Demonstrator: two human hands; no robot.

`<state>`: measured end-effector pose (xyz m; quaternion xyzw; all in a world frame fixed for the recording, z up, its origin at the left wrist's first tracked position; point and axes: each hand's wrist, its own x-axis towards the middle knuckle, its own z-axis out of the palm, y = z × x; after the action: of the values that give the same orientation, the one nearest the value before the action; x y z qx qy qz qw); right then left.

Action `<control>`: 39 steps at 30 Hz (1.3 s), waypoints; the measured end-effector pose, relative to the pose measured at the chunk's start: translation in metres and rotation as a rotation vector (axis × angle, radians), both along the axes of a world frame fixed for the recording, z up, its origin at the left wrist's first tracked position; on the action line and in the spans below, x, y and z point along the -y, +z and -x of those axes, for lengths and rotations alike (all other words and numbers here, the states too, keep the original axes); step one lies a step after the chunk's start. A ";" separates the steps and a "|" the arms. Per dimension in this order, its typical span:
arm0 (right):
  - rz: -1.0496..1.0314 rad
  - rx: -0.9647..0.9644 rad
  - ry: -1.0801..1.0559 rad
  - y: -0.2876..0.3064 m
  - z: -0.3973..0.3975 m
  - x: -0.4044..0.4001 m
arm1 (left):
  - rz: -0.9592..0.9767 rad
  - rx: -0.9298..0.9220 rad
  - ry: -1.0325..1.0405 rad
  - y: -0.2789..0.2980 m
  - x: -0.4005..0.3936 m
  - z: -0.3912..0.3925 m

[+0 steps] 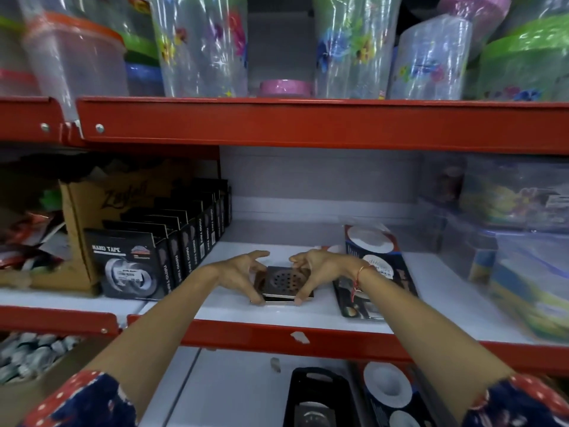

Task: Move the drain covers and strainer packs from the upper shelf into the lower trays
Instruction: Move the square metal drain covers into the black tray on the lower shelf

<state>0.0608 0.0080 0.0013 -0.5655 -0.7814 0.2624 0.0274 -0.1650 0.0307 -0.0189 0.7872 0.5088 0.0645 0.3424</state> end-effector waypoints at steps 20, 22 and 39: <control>-0.004 -0.021 -0.042 -0.013 0.026 0.007 | 0.034 -0.052 0.028 0.007 0.011 0.023; -0.004 -0.006 -0.030 -0.012 0.026 0.008 | 0.042 -0.061 0.037 0.010 0.015 0.020; -0.485 -0.221 -0.684 -0.001 -0.159 0.011 | -0.172 0.442 0.222 0.043 0.022 -0.155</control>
<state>0.2201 -0.0032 0.0008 -0.7374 -0.5806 0.1061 0.3285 -0.0101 0.0083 0.0246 0.7195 0.4975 0.3153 0.3679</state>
